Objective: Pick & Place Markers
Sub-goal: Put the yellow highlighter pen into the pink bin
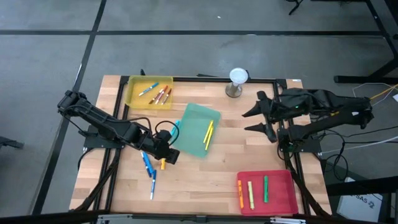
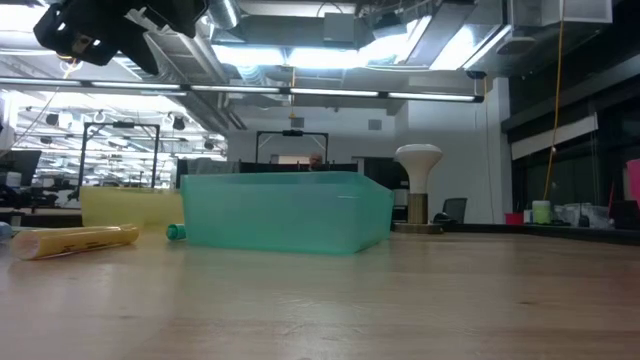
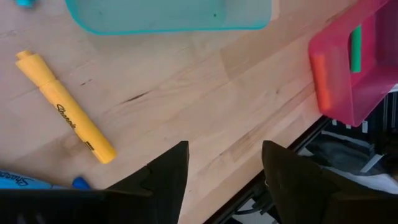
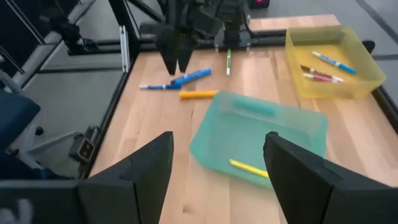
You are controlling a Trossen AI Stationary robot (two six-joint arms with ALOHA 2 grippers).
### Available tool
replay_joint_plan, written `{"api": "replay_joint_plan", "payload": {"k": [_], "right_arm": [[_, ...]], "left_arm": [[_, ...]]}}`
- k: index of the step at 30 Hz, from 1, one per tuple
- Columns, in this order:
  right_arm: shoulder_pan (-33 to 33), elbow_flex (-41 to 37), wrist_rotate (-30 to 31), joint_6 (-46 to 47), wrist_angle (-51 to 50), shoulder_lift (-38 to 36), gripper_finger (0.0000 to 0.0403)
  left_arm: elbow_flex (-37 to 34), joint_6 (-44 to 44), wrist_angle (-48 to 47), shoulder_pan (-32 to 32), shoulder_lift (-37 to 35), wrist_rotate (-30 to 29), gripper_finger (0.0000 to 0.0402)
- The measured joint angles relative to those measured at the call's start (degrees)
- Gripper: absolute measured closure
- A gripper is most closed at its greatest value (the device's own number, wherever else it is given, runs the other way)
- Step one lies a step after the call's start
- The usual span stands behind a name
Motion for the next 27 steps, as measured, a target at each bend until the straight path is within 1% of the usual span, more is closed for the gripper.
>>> {"api": "replay_joint_plan", "payload": {"k": [5, 10, 16, 21, 27], "right_arm": [[0.00, 0.00, 1.52, -0.27, -3.39, -1.76, 0.0158], [0.00, 0.00, 2.80, -0.23, -3.87, -2.32, 0.0158], [0.00, 0.00, 2.95, -0.04, -3.85, -2.34, 0.0158], [0.00, 0.00, 2.97, 0.54, -3.85, -2.34, 0.0158], [0.00, 0.00, 2.95, 1.64, -4.73, -2.34, 0.0158]], "left_arm": [[0.00, -1.17, -0.01, 0.00, 0.00, -0.27, 0.0205], [0.00, -2.95, -0.02, 0.00, 0.00, -0.01, 0.0205], [0.00, -5.24, 1.08, -0.50, 0.00, 3.63, 0.0205], [0.00, -8.63, 4.13, -3.15, -0.02, 4.56, 0.0206], [0.00, -15.91, 4.55, -7.62, -0.02, 4.37, 0.0206]]}}
